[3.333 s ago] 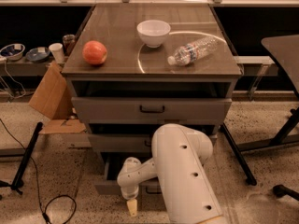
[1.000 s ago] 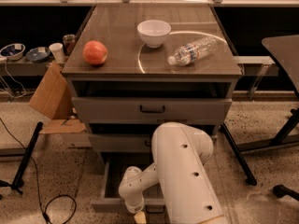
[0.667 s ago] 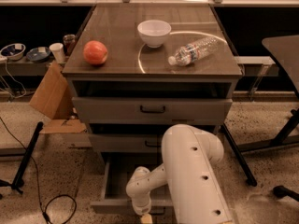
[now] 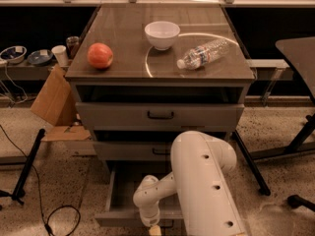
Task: Open bottom drawer
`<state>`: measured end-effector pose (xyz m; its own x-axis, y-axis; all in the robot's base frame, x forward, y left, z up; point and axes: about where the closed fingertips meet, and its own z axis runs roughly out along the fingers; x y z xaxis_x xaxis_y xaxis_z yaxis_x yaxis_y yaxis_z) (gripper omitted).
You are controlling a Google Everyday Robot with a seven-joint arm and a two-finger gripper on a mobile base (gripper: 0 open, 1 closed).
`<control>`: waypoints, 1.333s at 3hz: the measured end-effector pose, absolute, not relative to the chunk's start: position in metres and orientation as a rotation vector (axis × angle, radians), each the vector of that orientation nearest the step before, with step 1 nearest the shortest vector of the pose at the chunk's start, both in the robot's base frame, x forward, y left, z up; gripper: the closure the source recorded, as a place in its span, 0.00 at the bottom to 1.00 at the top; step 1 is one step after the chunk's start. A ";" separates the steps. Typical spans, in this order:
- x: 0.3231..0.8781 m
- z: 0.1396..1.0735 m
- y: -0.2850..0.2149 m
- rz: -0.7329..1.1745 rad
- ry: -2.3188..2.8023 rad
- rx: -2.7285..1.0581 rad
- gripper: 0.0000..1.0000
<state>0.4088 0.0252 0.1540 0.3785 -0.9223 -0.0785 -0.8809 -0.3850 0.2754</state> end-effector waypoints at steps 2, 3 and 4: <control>0.414 0.154 -0.001 -0.457 -1.782 2.356 0.00; 0.432 0.165 -0.039 -0.642 -2.002 2.223 0.00; 0.442 0.181 -0.066 -0.744 -2.115 2.152 0.00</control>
Offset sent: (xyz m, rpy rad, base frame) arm 0.0520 -0.1079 0.0179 0.2810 0.1892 -0.5900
